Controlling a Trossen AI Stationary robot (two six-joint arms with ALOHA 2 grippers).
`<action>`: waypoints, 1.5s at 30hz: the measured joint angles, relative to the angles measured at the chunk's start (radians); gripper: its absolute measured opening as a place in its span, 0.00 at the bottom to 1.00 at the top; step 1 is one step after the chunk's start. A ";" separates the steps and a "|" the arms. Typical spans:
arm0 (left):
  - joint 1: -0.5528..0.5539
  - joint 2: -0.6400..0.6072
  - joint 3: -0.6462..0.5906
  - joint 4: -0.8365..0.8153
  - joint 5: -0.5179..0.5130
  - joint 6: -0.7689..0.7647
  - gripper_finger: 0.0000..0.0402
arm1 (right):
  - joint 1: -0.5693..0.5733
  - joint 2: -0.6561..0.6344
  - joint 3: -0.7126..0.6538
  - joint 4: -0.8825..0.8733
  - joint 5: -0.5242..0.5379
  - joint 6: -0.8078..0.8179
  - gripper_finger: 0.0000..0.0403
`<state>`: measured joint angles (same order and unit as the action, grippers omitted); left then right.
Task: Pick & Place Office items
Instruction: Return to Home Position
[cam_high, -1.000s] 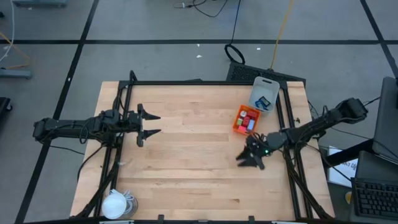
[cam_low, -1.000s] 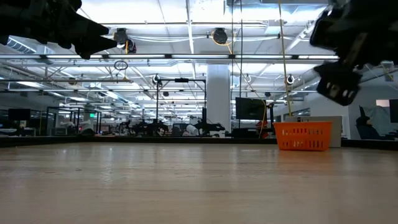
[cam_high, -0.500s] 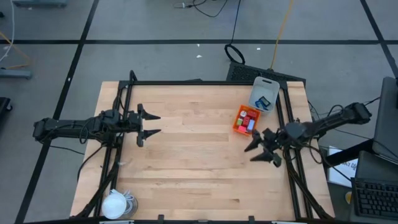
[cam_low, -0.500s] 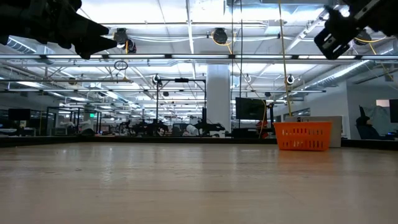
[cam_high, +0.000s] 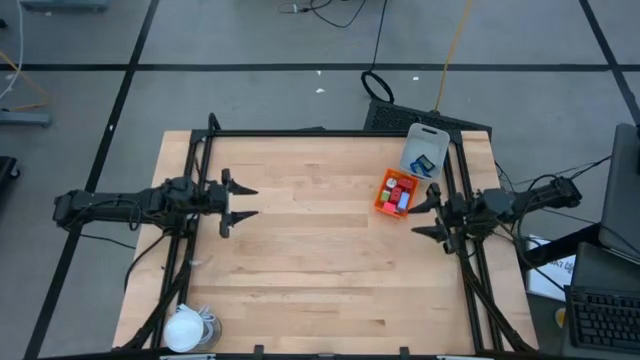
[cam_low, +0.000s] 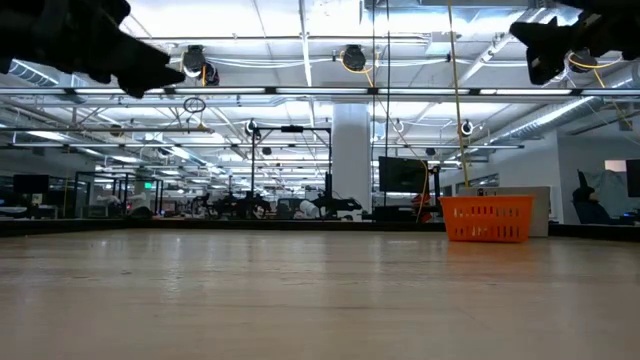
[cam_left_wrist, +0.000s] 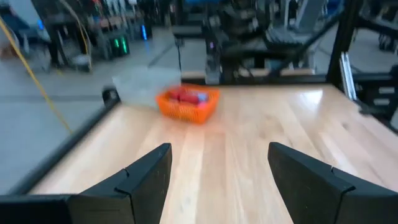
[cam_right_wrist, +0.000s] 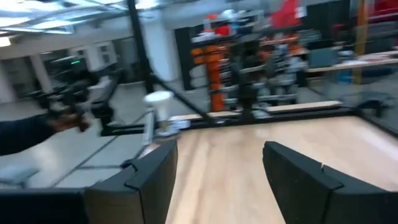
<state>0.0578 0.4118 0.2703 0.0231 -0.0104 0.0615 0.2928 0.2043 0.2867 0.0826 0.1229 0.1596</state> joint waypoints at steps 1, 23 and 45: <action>0.000 0.000 0.000 -0.028 0.000 -0.014 0.67 | 0.000 -0.022 0.000 -0.020 0.021 -0.001 0.56; 0.000 -0.072 -0.253 0.264 0.011 -0.116 0.67 | 0.000 -0.202 0.026 -0.167 0.091 -0.068 0.56; 0.000 -0.400 -0.252 -0.009 0.009 -0.063 0.67 | 0.000 -0.201 -0.116 -0.074 0.189 -0.171 0.57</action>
<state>0.0578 0.0114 0.0186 0.0143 -0.0010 -0.0013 0.2924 0.0032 0.1711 0.0083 0.3117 -0.0114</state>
